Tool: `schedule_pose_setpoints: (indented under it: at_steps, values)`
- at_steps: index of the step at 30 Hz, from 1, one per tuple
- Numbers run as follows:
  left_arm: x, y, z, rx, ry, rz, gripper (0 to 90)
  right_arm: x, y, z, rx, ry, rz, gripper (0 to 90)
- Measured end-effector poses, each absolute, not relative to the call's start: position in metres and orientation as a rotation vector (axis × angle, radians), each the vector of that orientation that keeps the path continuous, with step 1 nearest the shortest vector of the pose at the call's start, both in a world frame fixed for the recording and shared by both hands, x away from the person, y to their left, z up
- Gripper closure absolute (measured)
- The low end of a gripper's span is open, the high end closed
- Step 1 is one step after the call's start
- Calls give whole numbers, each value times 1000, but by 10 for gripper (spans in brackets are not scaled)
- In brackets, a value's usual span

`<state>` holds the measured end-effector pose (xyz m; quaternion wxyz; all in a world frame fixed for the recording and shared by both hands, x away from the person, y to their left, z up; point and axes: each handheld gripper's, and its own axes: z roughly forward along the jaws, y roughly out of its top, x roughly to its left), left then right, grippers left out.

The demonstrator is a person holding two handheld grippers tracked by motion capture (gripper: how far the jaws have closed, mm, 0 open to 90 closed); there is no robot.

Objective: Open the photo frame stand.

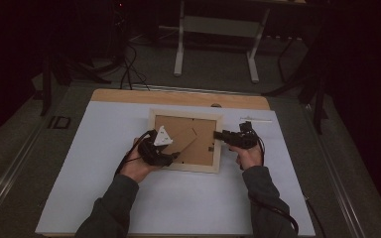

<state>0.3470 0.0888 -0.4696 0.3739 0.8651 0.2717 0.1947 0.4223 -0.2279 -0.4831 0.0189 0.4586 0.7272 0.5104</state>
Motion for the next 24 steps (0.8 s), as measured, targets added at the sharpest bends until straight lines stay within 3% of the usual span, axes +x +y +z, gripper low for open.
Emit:
schedule_pose_setpoints:
  at_steps: [11, 24]
  values:
    - [350, 90, -471, 2196, 754, 449, 438, 418, -229, -486, 1394, 2222, 1617, 599]
    - [364, 104, -474, 2075, 868, 194, 518, 414, -228, -483, 1347, 2209, 1626, 601]
